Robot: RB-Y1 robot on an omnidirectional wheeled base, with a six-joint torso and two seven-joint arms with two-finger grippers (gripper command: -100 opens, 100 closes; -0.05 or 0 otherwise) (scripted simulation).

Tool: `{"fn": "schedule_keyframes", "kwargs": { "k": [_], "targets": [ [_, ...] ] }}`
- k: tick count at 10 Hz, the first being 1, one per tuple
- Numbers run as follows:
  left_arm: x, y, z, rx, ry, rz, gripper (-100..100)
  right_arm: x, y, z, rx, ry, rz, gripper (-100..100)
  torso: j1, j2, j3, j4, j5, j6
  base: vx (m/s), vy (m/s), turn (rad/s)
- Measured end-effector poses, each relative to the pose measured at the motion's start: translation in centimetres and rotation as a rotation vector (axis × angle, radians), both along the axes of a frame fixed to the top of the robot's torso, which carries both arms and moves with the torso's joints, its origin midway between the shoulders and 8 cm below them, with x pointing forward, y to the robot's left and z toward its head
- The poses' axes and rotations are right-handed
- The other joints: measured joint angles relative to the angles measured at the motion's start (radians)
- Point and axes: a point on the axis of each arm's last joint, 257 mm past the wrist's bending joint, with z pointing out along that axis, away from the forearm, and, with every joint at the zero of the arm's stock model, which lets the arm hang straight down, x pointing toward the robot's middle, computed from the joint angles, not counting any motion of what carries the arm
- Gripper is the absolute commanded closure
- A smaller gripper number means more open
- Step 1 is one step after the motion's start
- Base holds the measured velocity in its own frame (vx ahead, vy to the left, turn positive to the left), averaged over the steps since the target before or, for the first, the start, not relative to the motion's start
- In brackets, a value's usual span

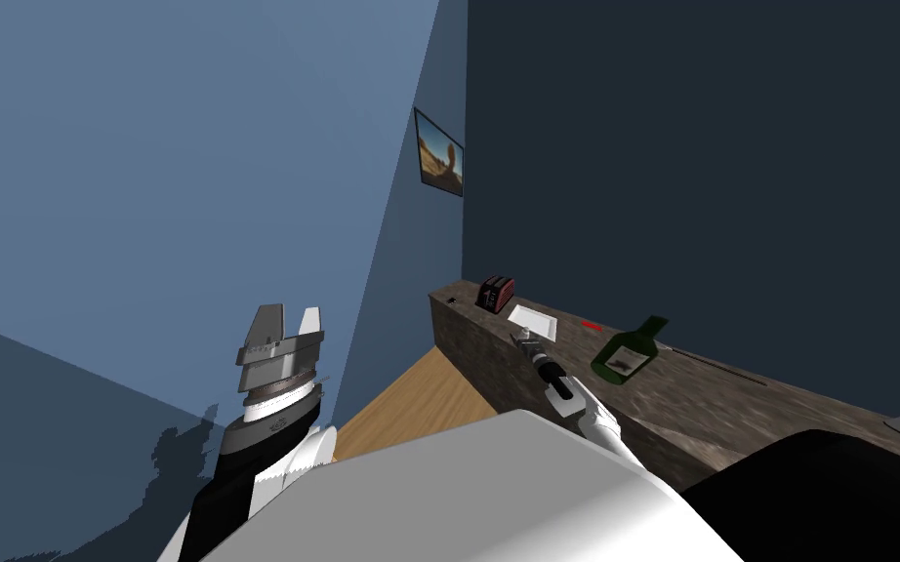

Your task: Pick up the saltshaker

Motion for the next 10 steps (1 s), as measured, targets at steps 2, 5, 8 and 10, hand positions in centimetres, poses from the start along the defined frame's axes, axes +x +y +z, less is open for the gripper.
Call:
{"fn": "schedule_keyframes", "kwargs": {
  "k": [2,5,8,10],
  "targets": [
    [0.0,0.0,0.0,0.000,0.000,0.000,0,0.8,-1.3,-0.4,0.000,0.003,-0.004,-100,0.000,0.000,0.000,0.000,0.000,0.000,-0.030,0.048,0.042],
    [0.0,0.0,0.0,0.000,0.000,0.000,0,1.3,-3.1,-0.2,0.000,0.003,-0.014,-100,0.001,0.001,0.001,0.000,0.000,0.000,-0.036,0.045,0.024],
    [0.0,0.0,0.0,0.000,0.000,0.000,0,1.8,-5.0,-0.2,-0.002,0.004,-0.028,-100,0.000,0.000,0.000,0.000,0.000,0.000,-0.016,0.033,0.027],
    [0.0,0.0,0.0,0.000,0.000,0.000,0,2.0,-6.2,0.0,-0.001,0.003,-0.042,-100,0.000,0.000,0.000,0.000,0.000,0.000,-0.034,0.042,0.043]
  ]
}}
